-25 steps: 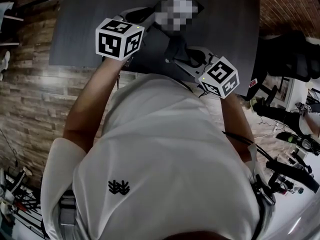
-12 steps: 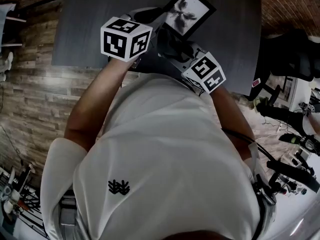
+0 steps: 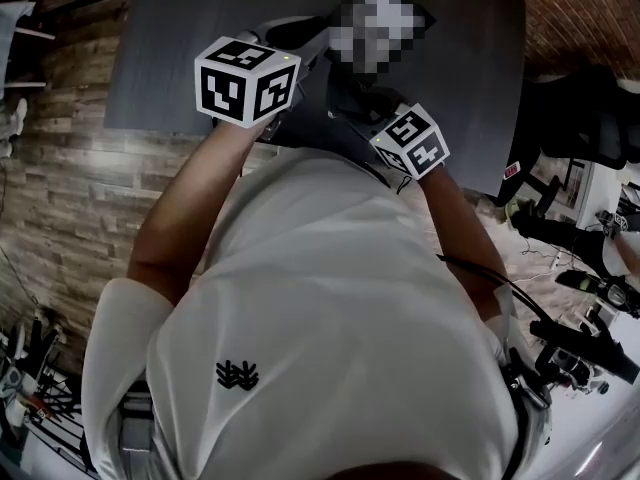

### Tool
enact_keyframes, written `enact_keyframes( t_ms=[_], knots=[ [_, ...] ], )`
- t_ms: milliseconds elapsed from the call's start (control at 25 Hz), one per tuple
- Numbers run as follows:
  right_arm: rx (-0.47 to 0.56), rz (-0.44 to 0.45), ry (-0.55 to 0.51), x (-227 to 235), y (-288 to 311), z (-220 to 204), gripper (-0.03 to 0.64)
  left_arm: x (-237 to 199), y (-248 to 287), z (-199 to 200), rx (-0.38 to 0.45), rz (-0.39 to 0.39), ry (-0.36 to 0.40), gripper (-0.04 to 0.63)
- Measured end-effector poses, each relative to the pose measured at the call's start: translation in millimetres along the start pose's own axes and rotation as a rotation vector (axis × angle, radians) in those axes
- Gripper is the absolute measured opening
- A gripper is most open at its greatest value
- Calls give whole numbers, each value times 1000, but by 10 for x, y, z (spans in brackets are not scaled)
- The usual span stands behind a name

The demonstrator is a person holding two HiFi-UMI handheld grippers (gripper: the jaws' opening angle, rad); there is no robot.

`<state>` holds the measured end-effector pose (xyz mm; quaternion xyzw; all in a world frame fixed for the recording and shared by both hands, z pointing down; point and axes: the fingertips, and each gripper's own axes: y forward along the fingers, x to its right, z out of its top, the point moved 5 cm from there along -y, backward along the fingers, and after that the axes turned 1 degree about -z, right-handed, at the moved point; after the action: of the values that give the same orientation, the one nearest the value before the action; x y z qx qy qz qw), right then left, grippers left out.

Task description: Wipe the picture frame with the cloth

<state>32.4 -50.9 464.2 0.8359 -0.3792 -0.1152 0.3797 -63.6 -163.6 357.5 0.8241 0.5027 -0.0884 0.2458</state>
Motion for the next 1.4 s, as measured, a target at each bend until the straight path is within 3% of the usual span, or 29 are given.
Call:
enact_keyframes(
  t_ms=[240,400,520,760,1200,1280,1400],
  knots=[
    [-27,-105,128,594,-294,-247,143,-36,-40,8,1,3,10,74],
    [49,-208,213,1018,-633,-121,143,38,-9,-60,-13,-17,21,74],
    [107,-232,227,1129,-829,13,143,105,23,-125,-16,-31,18,74],
    [143,-109,190,788,-752,155,143,153,30,-134,-8,-52,18,74],
    [87,136,89,140,-397,126,143,131,27,-117,3,-40,16,74],
    [96,154,138,209,-396,84,143,137,25,-107,6,-41,16,74],
    [162,97,268,528,-502,91,143,157,21,-94,4,-50,20,74]
  ],
)
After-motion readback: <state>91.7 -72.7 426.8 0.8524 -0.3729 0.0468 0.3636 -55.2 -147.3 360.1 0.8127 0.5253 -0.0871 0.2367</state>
